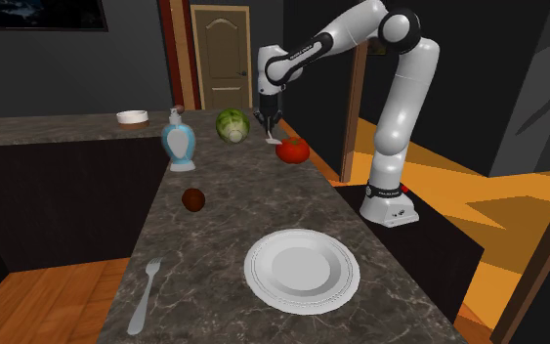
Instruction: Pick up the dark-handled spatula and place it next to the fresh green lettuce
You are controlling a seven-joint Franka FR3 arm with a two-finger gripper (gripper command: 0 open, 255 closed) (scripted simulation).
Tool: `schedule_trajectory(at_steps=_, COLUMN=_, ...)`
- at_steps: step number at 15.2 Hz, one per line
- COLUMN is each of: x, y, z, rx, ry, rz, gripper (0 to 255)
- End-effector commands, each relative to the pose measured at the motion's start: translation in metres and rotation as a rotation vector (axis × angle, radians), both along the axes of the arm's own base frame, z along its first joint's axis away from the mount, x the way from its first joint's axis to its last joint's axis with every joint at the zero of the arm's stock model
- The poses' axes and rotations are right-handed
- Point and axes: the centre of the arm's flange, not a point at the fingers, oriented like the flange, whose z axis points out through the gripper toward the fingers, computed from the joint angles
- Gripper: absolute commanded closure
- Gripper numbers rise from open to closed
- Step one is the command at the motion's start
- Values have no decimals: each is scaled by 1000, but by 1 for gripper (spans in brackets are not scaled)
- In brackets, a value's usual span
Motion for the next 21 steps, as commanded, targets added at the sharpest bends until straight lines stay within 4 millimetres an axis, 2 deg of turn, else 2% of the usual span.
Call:
schedule_trajectory(at_steps=1, x=-1, y=0, z=-11, rx=0, ry=0, rz=0, gripper=255)
schedule_trajectory(at_steps=15, x=-1, y=0, z=-86, rx=0, ry=0, rz=0, gripper=255)
schedule_trajectory(at_steps=21, x=-1, y=0, z=-86, rx=0, ry=0, rz=0, gripper=255)
